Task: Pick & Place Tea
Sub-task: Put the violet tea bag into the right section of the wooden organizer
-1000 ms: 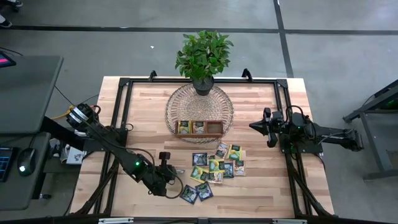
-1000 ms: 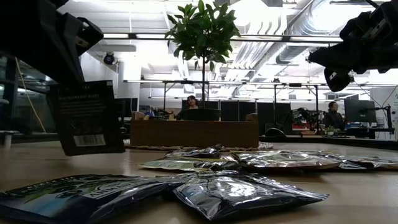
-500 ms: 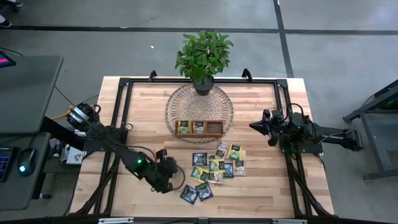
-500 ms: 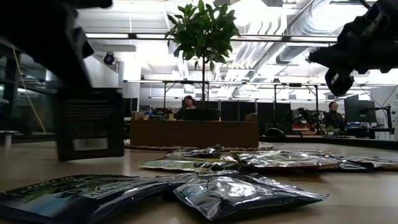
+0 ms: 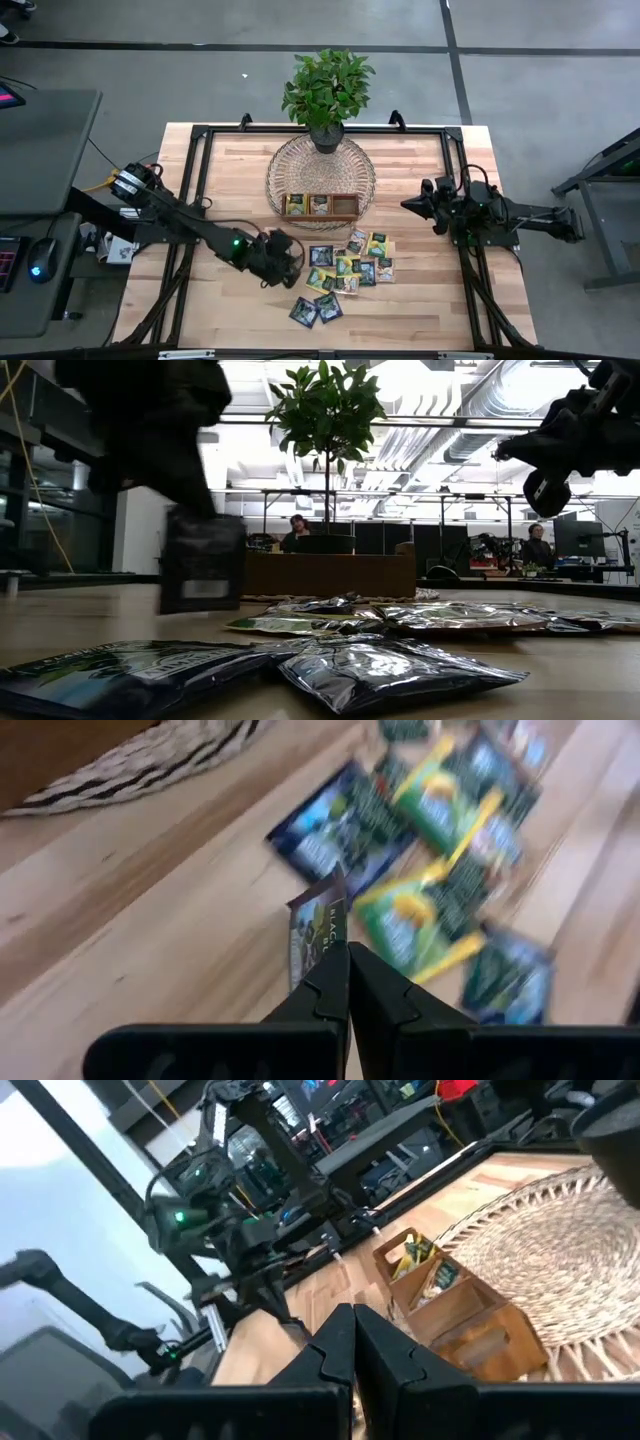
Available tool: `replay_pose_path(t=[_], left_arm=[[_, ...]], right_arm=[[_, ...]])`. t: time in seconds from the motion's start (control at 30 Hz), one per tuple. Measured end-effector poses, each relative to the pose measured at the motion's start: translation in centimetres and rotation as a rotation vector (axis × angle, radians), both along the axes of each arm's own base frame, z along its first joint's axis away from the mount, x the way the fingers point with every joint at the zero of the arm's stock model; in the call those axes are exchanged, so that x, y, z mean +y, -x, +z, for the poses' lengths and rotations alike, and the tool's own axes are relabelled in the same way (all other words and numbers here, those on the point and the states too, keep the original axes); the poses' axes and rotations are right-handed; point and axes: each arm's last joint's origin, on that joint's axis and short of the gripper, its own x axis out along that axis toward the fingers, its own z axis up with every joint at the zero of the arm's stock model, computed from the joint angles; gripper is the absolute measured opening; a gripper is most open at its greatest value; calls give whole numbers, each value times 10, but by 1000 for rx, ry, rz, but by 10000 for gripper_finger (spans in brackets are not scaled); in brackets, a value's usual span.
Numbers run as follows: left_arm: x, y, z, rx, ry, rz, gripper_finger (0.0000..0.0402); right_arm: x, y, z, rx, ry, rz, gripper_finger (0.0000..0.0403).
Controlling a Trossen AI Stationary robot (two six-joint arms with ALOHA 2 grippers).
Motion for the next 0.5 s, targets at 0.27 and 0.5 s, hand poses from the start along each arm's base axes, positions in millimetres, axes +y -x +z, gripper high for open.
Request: replay_pose_path(t=[0.27, 0.5], left_arm=[[17, -19, 9, -180, 121, 230, 0], [32, -24, 11, -243, 145, 400, 0]], right_arm=[[7, -5, -7, 92, 114, -35, 0], [18, -15, -19, 232, 194, -75, 0]])
